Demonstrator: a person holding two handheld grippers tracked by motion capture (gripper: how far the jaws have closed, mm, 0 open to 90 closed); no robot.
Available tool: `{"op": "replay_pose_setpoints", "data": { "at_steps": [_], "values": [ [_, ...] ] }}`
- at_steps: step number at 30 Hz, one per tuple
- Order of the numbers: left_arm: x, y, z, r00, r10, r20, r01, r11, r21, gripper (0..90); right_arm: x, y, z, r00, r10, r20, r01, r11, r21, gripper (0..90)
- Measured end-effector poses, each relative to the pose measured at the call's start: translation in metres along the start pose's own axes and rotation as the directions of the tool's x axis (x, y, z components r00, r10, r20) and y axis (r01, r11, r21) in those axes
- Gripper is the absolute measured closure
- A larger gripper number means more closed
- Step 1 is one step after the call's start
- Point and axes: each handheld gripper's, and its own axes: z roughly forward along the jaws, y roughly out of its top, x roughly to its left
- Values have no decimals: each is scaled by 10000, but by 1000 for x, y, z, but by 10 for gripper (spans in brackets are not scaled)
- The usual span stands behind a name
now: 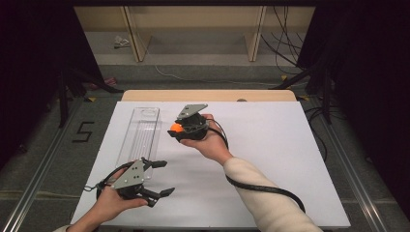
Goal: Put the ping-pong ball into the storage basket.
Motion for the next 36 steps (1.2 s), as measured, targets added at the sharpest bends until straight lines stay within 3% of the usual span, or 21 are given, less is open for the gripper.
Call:
{"op": "replay_pose_setpoints", "data": {
  "at_steps": [36],
  "values": [
    [0, 0, 0, 9999, 123, 43, -123, 9999, 114, 168, 1, 18, 14, 9999, -99, -122, 99, 10000, 0, 515]
  ]
}}
